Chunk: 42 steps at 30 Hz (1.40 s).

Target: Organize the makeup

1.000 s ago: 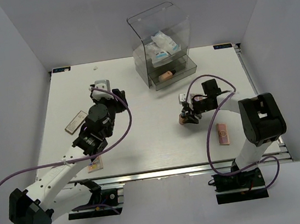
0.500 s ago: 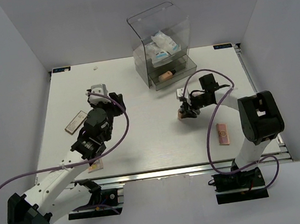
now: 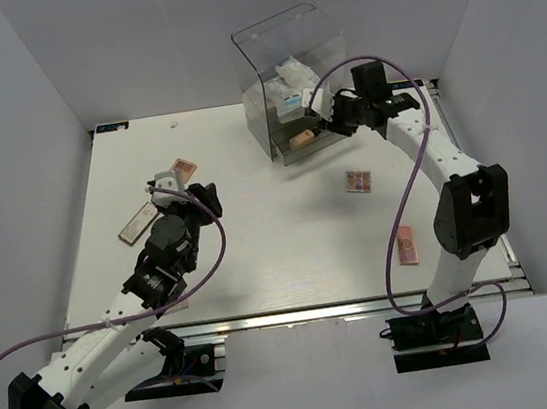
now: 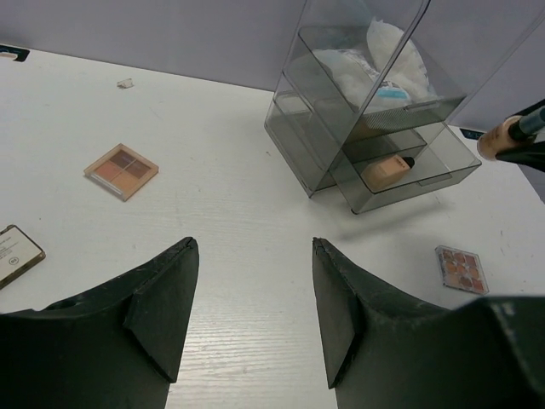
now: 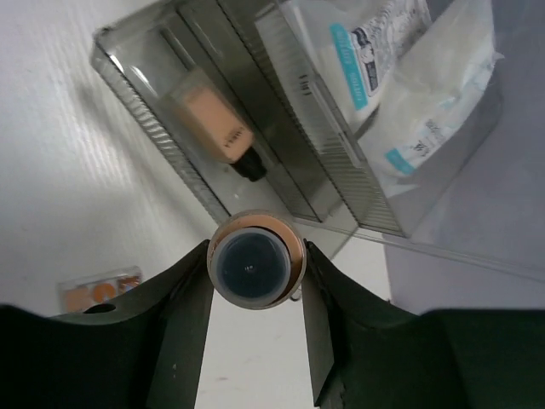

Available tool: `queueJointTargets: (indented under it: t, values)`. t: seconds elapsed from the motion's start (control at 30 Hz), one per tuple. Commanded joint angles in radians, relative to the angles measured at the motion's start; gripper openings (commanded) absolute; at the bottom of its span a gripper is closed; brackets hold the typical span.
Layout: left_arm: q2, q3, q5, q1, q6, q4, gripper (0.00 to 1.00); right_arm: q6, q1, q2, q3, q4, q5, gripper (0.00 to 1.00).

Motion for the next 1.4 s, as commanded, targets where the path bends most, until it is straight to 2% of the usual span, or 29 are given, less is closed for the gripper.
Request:
queueJointTargets:
  t: [0.0, 0.1, 0.23, 0.57, 0.63, 0.67, 0.73, 0.77, 0.8, 0.87, 0.97, 1.13, 1.23, 1.27, 1.3, 1.33, 1.37]
  values:
    - [-0.050, -0.033, -0.015, -0.003, -0.022, 0.013, 0.65, -0.073, 0.045, 0.065, 0.094, -0.054, 0.230, 0.03]
    - [-0.069, -0.055, -0.013, -0.003, -0.023, 0.016, 0.65, -0.126, 0.064, 0.155, 0.176, -0.068, 0.325, 0.04]
    - [-0.094, -0.072, -0.016, -0.003, -0.019, 0.016, 0.65, -0.198, 0.076, 0.284, 0.372, -0.150, 0.442, 0.04]
    - [-0.166, -0.141, -0.044, -0.005, -0.052, 0.019, 0.65, -0.433, 0.076, 0.392, 0.400, -0.117, 0.624, 0.07]
    - [-0.169, -0.144, -0.045, -0.003, -0.051, 0.019, 0.65, -0.467, 0.076, 0.415, 0.409, -0.117, 0.652, 0.12]
    - [-0.167, -0.144, -0.047, -0.003, -0.048, 0.019, 0.65, -0.474, 0.076, 0.421, 0.415, -0.123, 0.658, 0.18]
    - [-0.169, -0.144, -0.049, -0.005, -0.040, 0.019, 0.66, -0.490, 0.076, 0.436, 0.430, -0.128, 0.663, 0.38]
    - [-0.164, -0.142, -0.049, -0.005, -0.039, 0.019, 0.66, -0.494, 0.075, 0.441, 0.434, -0.126, 0.663, 0.55]
    - [-0.166, -0.142, -0.050, -0.003, -0.035, 0.018, 0.66, -0.501, 0.076, 0.444, 0.432, -0.128, 0.666, 0.61]
    - [-0.169, -0.144, -0.050, -0.005, -0.035, 0.018, 0.66, -0.505, 0.076, 0.446, 0.431, -0.129, 0.666, 0.69]
    - [-0.170, -0.148, -0.053, -0.003, -0.040, 0.022, 0.66, -0.501, 0.075, 0.446, 0.429, -0.134, 0.661, 0.72]
    - [-0.166, -0.144, -0.053, -0.003, -0.042, 0.024, 0.66, -0.449, 0.073, 0.436, 0.487, -0.143, 0.628, 0.70]
    - [-0.160, -0.136, -0.059, -0.003, -0.040, 0.019, 0.66, -0.325, 0.070, 0.424, 0.582, -0.181, 0.543, 0.59]
    - [-0.156, -0.135, -0.061, -0.003, -0.042, 0.022, 0.65, -0.241, 0.067, 0.415, 0.598, -0.216, 0.469, 0.44]
    - [-0.155, -0.135, -0.062, -0.005, -0.045, 0.022, 0.65, -0.199, 0.065, 0.382, 0.596, -0.223, 0.431, 0.35]
    - [-0.147, -0.132, -0.065, -0.003, -0.055, 0.022, 0.62, -0.124, 0.059, 0.355, 0.554, -0.226, 0.335, 0.15]
    - [-0.141, -0.128, -0.065, -0.003, -0.058, 0.024, 0.62, -0.123, 0.056, 0.329, 0.520, -0.221, 0.281, 0.06]
